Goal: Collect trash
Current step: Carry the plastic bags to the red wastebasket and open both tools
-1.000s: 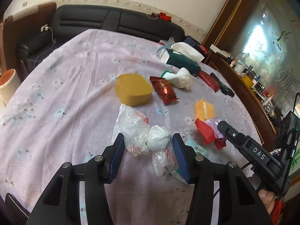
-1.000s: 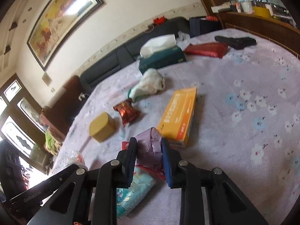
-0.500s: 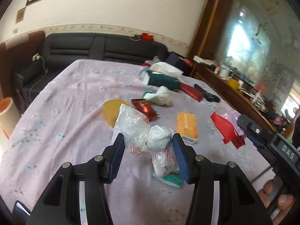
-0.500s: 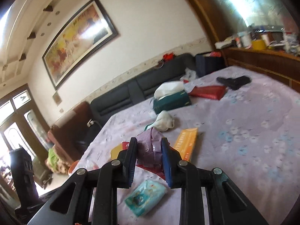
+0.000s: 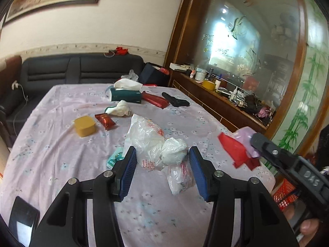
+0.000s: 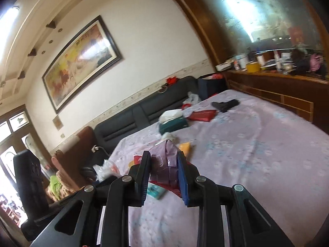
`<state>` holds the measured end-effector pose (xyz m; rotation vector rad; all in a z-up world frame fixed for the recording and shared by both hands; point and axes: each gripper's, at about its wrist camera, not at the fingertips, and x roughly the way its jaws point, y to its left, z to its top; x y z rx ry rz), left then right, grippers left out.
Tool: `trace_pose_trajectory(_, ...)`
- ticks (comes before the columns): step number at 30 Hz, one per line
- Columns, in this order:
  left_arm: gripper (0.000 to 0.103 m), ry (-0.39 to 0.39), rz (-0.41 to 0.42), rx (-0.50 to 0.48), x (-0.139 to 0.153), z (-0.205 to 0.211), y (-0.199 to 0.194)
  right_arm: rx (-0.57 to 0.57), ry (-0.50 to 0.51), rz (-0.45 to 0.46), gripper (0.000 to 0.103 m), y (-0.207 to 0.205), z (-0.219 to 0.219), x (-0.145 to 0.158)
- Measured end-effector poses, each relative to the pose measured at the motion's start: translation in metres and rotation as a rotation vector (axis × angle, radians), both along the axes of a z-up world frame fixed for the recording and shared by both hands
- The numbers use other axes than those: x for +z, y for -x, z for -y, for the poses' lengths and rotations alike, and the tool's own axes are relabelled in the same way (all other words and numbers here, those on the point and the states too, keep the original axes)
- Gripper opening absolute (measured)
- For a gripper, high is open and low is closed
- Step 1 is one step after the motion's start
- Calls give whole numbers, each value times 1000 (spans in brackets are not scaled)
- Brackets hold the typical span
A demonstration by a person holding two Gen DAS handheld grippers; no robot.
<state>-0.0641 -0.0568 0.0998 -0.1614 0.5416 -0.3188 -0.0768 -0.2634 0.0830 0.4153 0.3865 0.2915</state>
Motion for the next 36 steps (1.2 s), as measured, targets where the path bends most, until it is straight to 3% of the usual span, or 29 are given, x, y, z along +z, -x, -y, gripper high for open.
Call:
trace_pose_trajectory(3,51,27,-25,-74,5,17,10,-28,-12,16,27,26,18,6)
trace_pose_trajectory(10,50,-27,5,-177,18,67,39,-221,47,19,27,75,60,18)
trace_pose_trajectory(19,50,-59,33,-351,32,141,74,-387,35,12,27,132,116,25)
trace_pose_trajectory(36,51,-13,22,-634,50,259,116,-727,-4,53,27,254,225,49)
